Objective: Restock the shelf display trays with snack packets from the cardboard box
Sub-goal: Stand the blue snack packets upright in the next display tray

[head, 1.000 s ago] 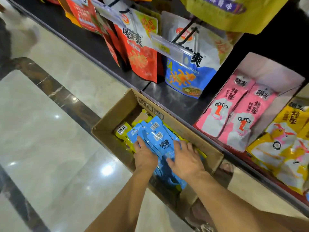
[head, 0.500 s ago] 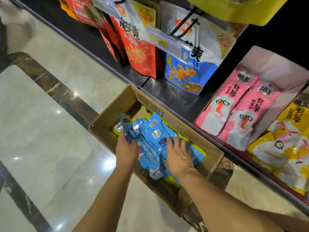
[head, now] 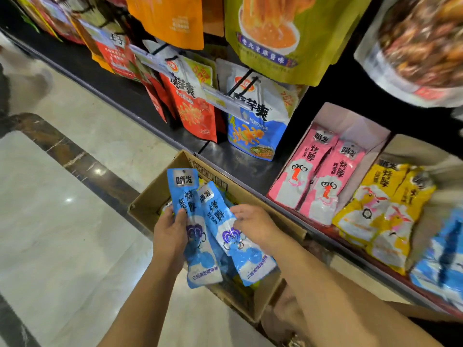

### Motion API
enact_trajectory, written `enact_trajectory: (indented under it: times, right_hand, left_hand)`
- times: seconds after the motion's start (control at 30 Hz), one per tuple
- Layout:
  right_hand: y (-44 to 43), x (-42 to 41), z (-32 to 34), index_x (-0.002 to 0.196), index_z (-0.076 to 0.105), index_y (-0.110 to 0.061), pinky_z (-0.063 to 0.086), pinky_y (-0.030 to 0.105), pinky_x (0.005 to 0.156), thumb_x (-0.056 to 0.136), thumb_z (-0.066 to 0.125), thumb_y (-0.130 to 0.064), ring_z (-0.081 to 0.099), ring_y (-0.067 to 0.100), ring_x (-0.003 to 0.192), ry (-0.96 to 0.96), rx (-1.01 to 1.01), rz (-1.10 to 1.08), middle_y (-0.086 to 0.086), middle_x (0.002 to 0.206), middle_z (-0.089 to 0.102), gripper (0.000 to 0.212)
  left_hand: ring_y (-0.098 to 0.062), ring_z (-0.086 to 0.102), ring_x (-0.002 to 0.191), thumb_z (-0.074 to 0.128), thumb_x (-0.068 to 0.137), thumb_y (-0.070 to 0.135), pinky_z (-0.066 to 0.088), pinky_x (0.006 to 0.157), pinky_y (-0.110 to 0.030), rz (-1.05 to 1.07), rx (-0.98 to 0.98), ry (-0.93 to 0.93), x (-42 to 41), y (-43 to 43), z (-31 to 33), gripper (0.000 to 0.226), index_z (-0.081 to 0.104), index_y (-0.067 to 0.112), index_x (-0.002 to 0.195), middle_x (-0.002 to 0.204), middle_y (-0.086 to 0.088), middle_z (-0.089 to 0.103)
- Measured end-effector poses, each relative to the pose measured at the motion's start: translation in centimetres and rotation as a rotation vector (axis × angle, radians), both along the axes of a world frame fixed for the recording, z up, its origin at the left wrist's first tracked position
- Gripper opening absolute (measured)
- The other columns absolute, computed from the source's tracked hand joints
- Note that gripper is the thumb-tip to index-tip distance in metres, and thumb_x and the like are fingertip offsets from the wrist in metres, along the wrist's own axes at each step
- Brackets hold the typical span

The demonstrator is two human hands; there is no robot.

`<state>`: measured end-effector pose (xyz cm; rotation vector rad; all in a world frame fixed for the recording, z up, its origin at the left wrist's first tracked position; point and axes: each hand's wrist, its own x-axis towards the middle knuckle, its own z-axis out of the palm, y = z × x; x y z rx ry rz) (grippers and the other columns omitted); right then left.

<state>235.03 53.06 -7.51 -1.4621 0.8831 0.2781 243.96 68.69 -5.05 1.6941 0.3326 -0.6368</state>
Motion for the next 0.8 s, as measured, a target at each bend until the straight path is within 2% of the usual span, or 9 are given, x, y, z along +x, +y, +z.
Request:
enact_trajectory:
  times: [0.07,0.13,0.2,0.3,0.43,0.5,0.63,0.73,0.8]
  right_hand:
    - [-0.5,-0.1,1.8,0.107,0.068,-0.012,0.053,0.019,0.07,0.089,0.055,0.012,0.066,0.016,0.085,-0.033,0.092,-0.109,0.005,0.102,0.074,0.033]
    - [-1.0,-0.4,3.1,0.115,0.068,-0.004,0.058,0.037,0.082,0.087,0.053,0.014,0.071,0.025,0.085,-0.084,0.212,-0.223,0.009,0.099,0.077,0.036]
    - [-1.6,-0.8,4.9,0.117,0.067,-0.005,0.058,0.045,0.08,0.087,0.052,0.015,0.072,0.029,0.079,-0.137,0.299,-0.301,0.012,0.095,0.077,0.038]
    - [-2.4,-1.7,7.9,0.119,0.066,-0.006,0.061,0.041,0.073,0.09,0.052,0.014,0.072,0.03,0.078,-0.221,0.381,-0.362,0.018,0.103,0.076,0.038]
    - [-3.5,-3.2,12.3,0.125,0.065,-0.002,0.06,0.045,0.08,0.093,0.049,0.012,0.071,0.031,0.086,-0.356,0.494,-0.416,0.025,0.117,0.071,0.039]
    - [-4.1,-4.3,14.8,0.127,0.065,-0.003,0.062,0.042,0.076,0.096,0.05,0.006,0.071,0.029,0.086,-0.427,0.533,-0.416,0.024,0.121,0.07,0.036]
    - [-5.2,-7.2,19.5,0.123,0.064,0.0,0.061,0.036,0.065,0.097,0.057,-0.004,0.073,0.024,0.071,-0.471,0.484,-0.463,0.017,0.095,0.076,0.028]
    - [-6.1,-10.2,22.7,0.126,0.062,0.004,0.062,0.039,0.066,0.095,0.06,-0.005,0.072,0.026,0.07,-0.538,0.396,-0.503,0.02,0.097,0.074,0.033]
    - [-6.8,-12.6,24.8,0.125,0.063,0.003,0.062,0.039,0.067,0.095,0.06,-0.002,0.073,0.026,0.071,-0.615,0.348,-0.542,0.021,0.1,0.074,0.031]
  left_hand:
    - [-0.028,0.075,0.083,0.05,0.103,0.025,0.061,0.076,-0.05,-0.016,-0.008,-0.027,0.4,0.3,1.4,0.016,0.061,0.017,0.111,0.098,-0.008,0.077]
    - [-0.03,0.075,0.087,0.05,0.103,0.026,0.059,0.081,-0.055,-0.042,-0.022,-0.055,0.9,0.6,2.9,0.016,0.063,0.018,0.109,0.099,-0.007,0.077]
    - [-0.033,0.074,0.089,0.05,0.102,0.026,0.058,0.084,-0.057,-0.072,-0.039,-0.085,1.2,0.8,4.7,0.017,0.066,0.022,0.104,0.099,-0.006,0.077]
    - [-0.036,0.073,0.089,0.051,0.1,0.027,0.057,0.083,-0.062,-0.105,-0.063,-0.135,1.4,0.7,7.6,0.019,0.069,0.025,0.096,0.098,-0.011,0.076]
    - [-0.035,0.072,0.09,0.054,0.098,0.032,0.056,0.085,-0.062,-0.145,-0.096,-0.199,1.2,0.1,11.4,0.015,0.068,0.026,0.097,0.104,-0.015,0.074]
    - [-0.035,0.072,0.092,0.055,0.099,0.028,0.055,0.086,-0.062,-0.172,-0.162,-0.179,0.7,-0.7,13.6,0.015,0.068,0.022,0.102,0.106,-0.017,0.074]
    - [-0.034,0.071,0.088,0.058,0.097,0.013,0.056,0.083,-0.056,-0.279,-0.306,-0.16,-1.5,-3.1,17.6,0.02,0.066,0.008,0.114,0.106,-0.02,0.074]
    - [-0.026,0.072,0.078,0.058,0.095,0.005,0.059,0.075,-0.047,-0.376,-0.339,-0.208,-3.5,-5.0,20.0,0.02,0.066,0.008,0.113,0.103,-0.015,0.075]
    - [-0.026,0.072,0.081,0.059,0.095,0.004,0.058,0.08,-0.05,-0.436,-0.354,-0.233,-4.9,-6.3,21.5,0.019,0.067,0.011,0.111,0.104,-0.014,0.076]
